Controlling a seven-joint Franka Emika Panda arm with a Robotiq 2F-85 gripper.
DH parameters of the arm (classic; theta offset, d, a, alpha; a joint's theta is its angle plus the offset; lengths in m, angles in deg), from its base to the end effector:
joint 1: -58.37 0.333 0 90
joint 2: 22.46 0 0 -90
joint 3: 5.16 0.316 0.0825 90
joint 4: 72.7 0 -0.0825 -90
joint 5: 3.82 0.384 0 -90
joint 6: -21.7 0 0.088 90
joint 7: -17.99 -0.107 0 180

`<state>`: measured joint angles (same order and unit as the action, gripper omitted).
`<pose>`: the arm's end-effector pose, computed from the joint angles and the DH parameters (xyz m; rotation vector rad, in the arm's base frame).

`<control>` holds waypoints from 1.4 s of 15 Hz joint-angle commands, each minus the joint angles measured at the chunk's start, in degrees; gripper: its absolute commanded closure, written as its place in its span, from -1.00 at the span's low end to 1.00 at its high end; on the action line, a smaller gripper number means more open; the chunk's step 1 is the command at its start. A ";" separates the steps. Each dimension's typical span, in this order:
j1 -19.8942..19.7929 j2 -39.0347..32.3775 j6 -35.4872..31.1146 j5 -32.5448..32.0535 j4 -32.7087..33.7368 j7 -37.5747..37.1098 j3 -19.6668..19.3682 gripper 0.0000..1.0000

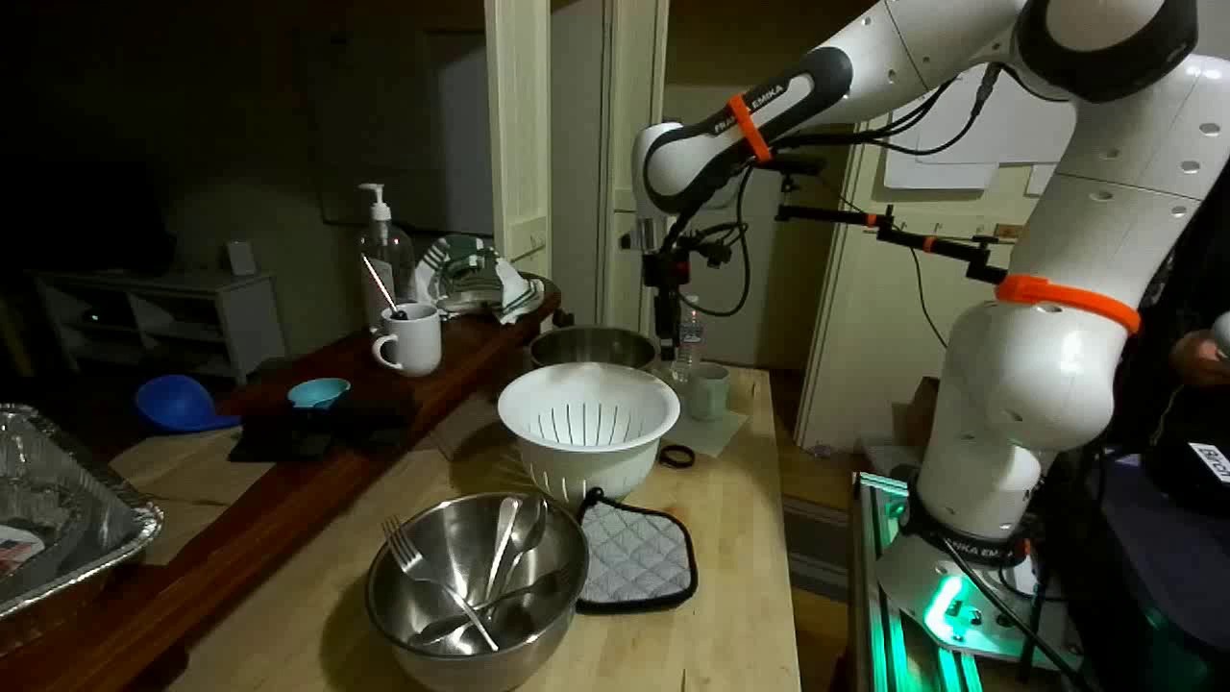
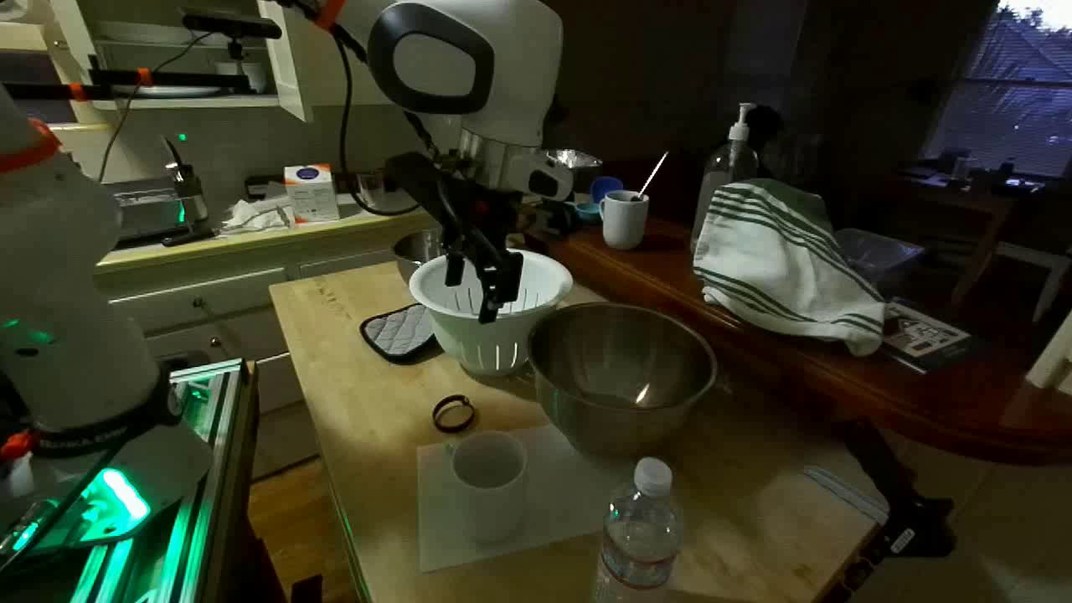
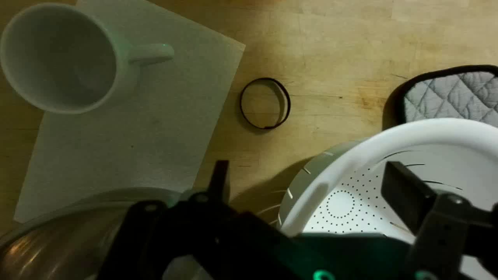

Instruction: Put the clear pump bottle in the white colander then put it in the silver bowl.

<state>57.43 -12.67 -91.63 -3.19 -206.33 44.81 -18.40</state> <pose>0.4457 -0.1126 0.3898 -3.0025 -0.3350 0.2413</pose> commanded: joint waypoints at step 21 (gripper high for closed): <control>-0.28 1.00 -11.99 -1.86 4.47 -2.51 5.17 -1.00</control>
<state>57.02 -12.40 -99.85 -3.17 -205.19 44.28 -16.24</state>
